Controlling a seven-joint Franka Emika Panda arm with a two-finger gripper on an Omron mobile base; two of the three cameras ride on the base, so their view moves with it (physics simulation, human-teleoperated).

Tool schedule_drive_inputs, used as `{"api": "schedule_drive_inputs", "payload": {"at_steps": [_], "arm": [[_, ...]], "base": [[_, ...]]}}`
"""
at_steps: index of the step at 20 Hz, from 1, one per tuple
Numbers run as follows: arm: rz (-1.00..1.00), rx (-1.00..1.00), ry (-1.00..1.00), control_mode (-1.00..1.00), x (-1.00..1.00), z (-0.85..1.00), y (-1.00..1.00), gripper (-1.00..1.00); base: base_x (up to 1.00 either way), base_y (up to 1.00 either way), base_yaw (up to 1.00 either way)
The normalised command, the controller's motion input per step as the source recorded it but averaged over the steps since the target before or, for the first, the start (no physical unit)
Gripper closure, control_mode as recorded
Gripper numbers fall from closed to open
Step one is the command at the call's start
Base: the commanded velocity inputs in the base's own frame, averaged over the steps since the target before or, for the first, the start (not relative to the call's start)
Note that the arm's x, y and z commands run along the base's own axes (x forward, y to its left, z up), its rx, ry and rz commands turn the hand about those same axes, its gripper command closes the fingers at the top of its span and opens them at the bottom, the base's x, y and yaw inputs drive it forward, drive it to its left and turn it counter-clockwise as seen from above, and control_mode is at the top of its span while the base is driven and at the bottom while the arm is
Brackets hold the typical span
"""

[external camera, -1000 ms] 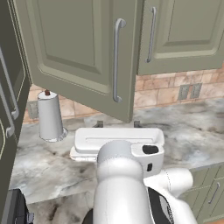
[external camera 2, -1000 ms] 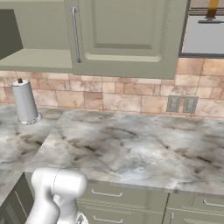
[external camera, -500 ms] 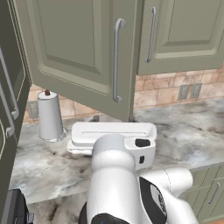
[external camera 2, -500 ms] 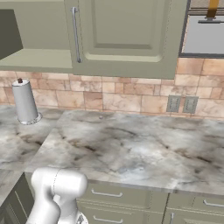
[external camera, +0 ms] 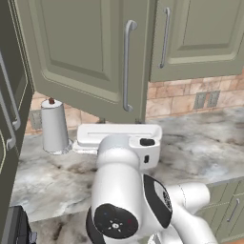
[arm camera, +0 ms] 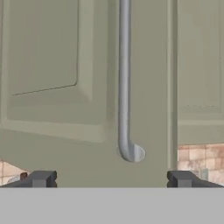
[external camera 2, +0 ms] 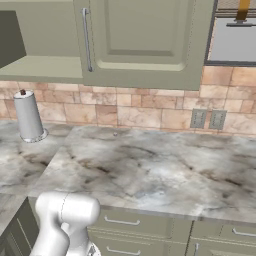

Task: Close all open cabinet doors.

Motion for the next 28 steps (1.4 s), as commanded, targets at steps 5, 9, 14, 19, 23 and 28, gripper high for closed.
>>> {"api": "schedule_drive_inputs", "payload": {"at_steps": [5,9,14,19,23,28], "arm": [[0.00,0.00,0.00,-1.00,0.36,-0.10,0.02,-1.00],[0.00,0.00,0.00,-1.00,0.28,-0.12,0.04,-1.00],[0.00,0.00,0.00,-1.00,0.15,-0.22,0.13,-1.00],[0.00,0.00,0.00,-1.00,0.13,-0.14,0.14,-1.00],[0.00,0.00,-0.02,-1.00,0.24,0.00,0.00,-1.00],[0.00,0.00,-0.04,-1.00,0.21,0.00,0.00,-1.00]], "base": [[0.00,0.00,0.00],[0.00,0.00,0.00],[0.00,0.00,0.00],[0.00,0.00,0.00],[0.00,0.00,0.00],[0.00,0.00,0.00]]}}
